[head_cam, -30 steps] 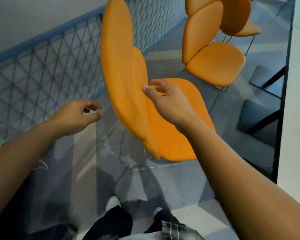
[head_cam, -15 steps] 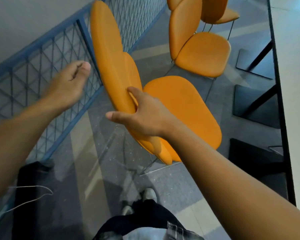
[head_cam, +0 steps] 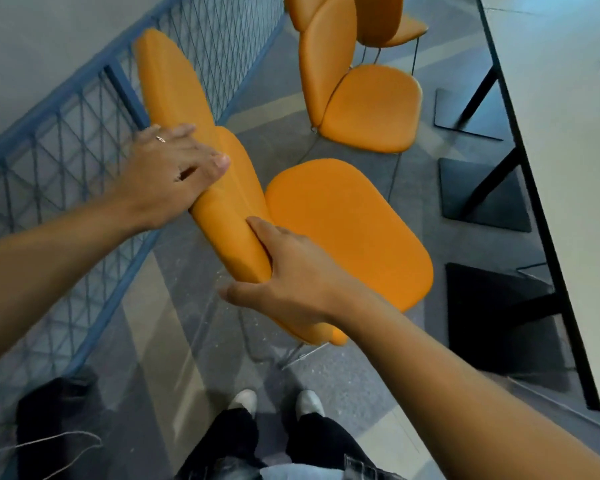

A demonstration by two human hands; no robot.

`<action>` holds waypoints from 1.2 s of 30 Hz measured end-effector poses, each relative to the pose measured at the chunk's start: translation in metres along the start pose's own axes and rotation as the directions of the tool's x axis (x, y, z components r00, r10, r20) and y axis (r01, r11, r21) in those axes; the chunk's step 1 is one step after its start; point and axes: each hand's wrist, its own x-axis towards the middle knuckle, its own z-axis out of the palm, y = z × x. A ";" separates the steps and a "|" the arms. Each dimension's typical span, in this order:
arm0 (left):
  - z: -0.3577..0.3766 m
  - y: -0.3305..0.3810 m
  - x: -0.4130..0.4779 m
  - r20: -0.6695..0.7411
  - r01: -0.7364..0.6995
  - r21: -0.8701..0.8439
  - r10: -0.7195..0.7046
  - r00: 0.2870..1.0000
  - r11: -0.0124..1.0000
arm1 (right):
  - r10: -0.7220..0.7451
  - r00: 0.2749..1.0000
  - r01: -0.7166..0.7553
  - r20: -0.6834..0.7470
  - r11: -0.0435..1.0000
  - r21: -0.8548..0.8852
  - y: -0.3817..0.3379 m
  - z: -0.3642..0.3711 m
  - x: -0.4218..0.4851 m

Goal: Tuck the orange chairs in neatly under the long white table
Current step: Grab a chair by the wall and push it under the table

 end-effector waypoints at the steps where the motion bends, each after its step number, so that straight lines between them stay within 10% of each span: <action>1: 0.003 -0.003 0.003 -0.014 -0.045 -0.018 0.045 0.999 0.999 | 0.008 1.000 -0.008 -0.021 1.000 -0.005 -0.001 0.002 0.001; 10: 0.013 -0.020 0.020 -0.144 -0.394 -0.032 0.385 0.911 0.919 | 0.118 0.977 -0.107 -0.179 0.992 0.070 -0.019 0.013 0.004; 25: 0.036 0.005 0.029 -0.299 -0.414 0.006 0.396 0.868 0.910 | 0.090 0.983 -0.066 -0.159 0.986 0.153 0.013 -0.015 -0.019; 36: 0.080 0.117 0.033 -0.333 -0.323 0.072 0.328 0.884 0.944 | 0.401 0.878 -0.253 -0.263 0.853 0.456 0.089 -0.057 -0.109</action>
